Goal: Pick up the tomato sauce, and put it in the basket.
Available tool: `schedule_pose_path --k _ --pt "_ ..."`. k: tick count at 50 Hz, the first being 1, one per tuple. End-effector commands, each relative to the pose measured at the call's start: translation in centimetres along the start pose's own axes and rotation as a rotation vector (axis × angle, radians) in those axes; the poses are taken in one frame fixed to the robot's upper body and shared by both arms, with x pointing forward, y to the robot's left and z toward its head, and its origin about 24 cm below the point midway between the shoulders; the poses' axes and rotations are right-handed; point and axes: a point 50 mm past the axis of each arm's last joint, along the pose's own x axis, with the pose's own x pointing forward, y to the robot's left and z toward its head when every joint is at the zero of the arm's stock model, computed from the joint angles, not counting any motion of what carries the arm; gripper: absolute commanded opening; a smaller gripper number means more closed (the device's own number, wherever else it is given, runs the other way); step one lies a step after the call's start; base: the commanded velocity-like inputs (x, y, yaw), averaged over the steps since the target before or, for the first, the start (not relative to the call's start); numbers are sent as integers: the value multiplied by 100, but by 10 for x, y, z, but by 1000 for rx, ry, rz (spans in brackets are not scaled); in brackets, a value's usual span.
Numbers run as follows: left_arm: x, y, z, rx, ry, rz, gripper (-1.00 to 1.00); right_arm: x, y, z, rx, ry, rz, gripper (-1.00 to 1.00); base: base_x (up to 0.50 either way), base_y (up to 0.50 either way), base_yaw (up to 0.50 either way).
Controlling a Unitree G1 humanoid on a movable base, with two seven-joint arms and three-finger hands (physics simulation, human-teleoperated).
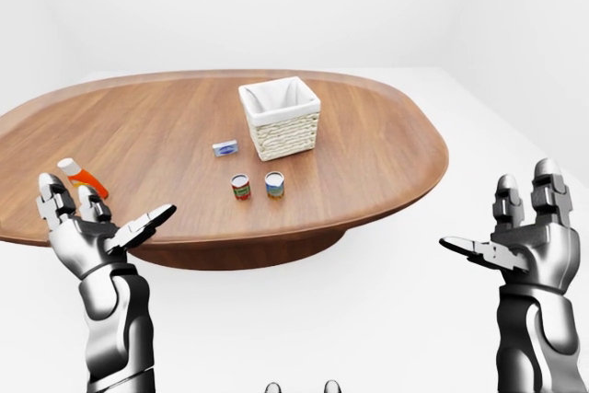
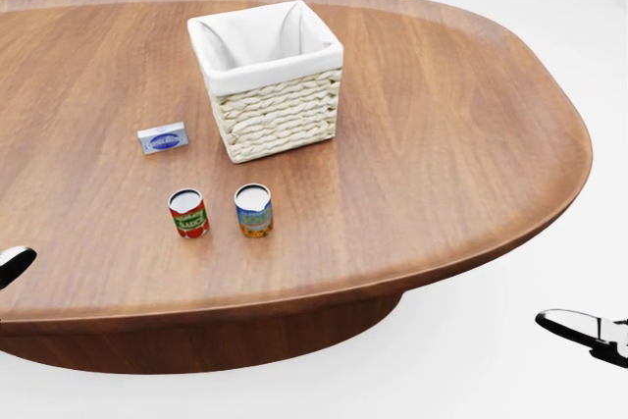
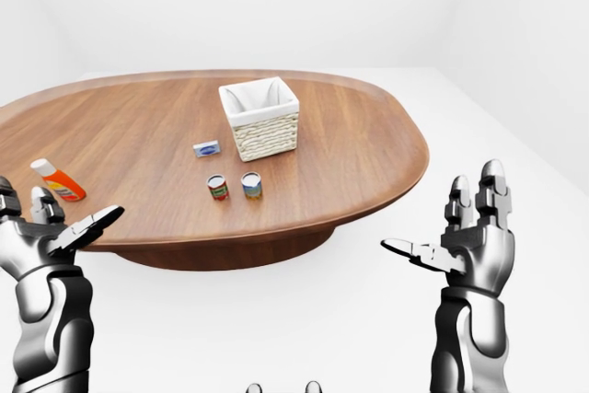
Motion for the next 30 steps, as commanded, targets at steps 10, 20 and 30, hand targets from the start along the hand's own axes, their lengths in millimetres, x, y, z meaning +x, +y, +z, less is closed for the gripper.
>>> schedule_pose_path --k 10,20,30 --pt "0 -2 -2 2 4 -3 100 2 7 -3 -28 19 34 100 36 0 0" --pt "0 -2 -3 1 6 -3 100 1 7 -3 -27 18 35 100 36 0 0" --pt "0 -1 -3 0 5 -3 100 1 7 -3 -27 17 37 100 36 0 0"
